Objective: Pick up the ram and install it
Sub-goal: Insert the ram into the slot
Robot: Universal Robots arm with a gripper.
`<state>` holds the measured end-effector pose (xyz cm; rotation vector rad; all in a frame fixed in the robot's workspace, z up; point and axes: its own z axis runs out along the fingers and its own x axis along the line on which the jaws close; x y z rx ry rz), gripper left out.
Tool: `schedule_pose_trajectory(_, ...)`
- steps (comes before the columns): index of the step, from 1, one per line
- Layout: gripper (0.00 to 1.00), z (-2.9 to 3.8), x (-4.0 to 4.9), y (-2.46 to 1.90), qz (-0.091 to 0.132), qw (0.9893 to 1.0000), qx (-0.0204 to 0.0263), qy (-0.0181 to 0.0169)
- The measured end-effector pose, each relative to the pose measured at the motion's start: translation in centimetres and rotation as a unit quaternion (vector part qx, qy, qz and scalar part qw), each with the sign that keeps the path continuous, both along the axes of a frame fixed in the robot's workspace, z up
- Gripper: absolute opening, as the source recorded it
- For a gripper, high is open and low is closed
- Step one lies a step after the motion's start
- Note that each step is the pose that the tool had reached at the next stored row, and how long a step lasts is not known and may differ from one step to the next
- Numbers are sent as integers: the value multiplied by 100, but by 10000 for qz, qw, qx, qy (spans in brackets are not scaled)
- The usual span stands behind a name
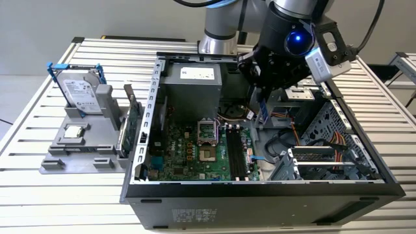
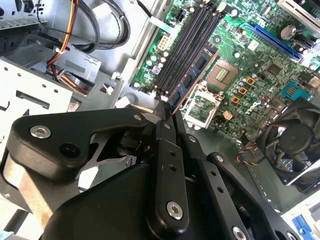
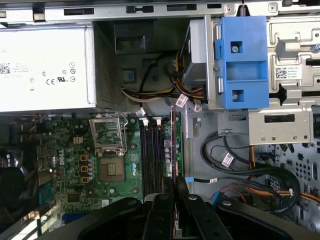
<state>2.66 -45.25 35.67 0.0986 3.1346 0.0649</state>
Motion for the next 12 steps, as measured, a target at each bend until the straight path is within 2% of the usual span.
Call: schedule_pose_trajectory(12, 0, -52, 12, 0, 0, 10000, -4, 1)
